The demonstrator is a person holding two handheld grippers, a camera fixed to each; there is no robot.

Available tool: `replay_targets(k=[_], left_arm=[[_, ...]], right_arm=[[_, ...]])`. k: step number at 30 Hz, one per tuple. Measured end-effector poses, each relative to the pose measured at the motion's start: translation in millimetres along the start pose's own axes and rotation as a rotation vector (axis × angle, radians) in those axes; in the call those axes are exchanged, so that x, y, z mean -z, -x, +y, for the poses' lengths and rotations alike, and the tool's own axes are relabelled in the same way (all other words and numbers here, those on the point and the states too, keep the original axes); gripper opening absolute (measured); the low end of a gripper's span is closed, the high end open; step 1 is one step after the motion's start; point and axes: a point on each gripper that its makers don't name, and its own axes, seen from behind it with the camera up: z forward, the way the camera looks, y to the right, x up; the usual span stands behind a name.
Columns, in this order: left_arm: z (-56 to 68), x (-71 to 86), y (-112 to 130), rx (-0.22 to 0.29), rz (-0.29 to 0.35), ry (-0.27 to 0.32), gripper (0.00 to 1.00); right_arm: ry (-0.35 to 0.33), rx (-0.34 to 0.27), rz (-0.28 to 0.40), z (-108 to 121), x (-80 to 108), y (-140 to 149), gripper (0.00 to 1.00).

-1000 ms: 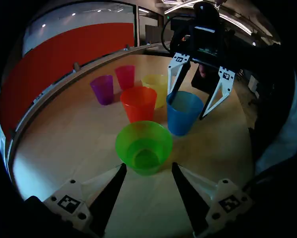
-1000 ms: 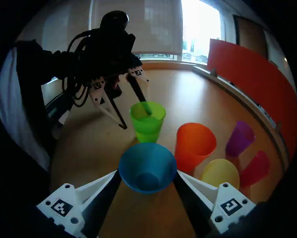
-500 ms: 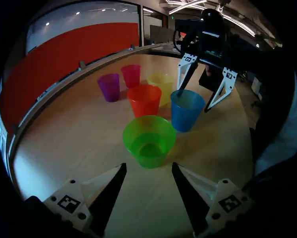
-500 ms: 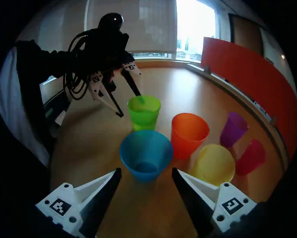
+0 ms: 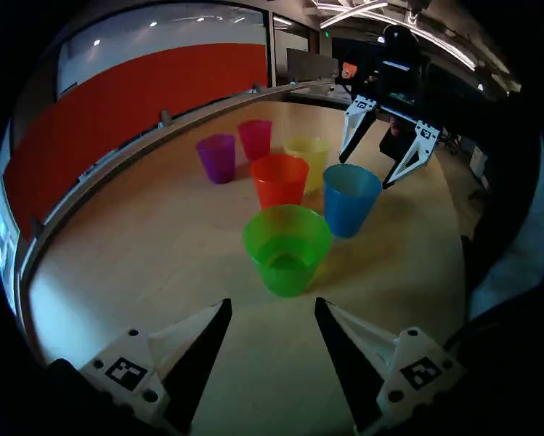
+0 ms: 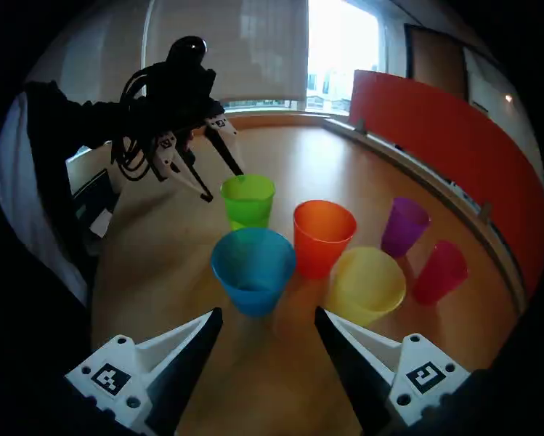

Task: Pour water

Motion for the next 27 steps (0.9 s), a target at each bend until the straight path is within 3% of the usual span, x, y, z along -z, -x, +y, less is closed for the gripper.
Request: replay_targets(k=[18, 27], left_arm=[[-17.1, 22.3, 4, 0.063, 0.04, -0.101, 0.84], [-34.9, 32.2, 1, 0.116, 0.072, -0.189, 0.84]], right_arm=[[0.087, -0.072, 0.045, 11, 28.2, 4, 0.99], [0.162, -0.143, 0.089, 25, 43.2, -3, 0.99]])
